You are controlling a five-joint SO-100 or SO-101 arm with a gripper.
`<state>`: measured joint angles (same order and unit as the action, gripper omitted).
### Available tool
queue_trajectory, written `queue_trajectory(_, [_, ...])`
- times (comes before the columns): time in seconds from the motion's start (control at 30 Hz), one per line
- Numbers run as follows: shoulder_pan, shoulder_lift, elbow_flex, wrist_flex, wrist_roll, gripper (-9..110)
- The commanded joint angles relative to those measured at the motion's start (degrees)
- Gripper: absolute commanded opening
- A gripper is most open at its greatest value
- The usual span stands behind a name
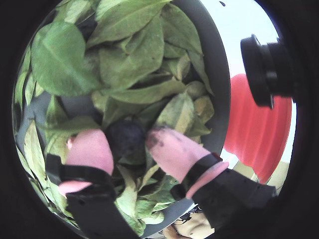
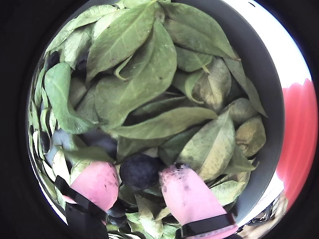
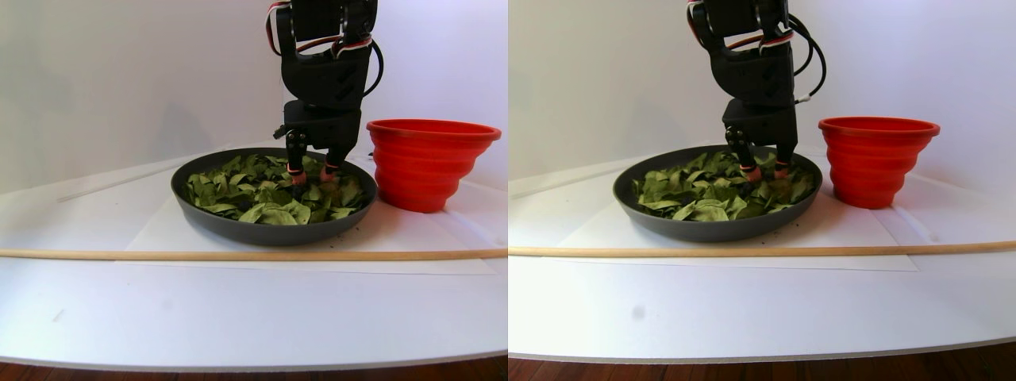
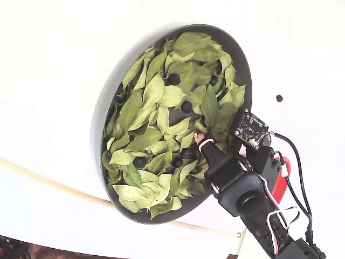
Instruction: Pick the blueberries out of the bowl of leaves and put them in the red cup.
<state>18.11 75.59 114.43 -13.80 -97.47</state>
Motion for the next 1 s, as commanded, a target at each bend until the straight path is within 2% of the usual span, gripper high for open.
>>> queue_trajectory(0.0, [1.5, 1.1, 0.6, -1.3, 0.8, 16])
queue_trajectory(0.97, [1.4, -0.4, -0.4, -2.0, -0.3, 11])
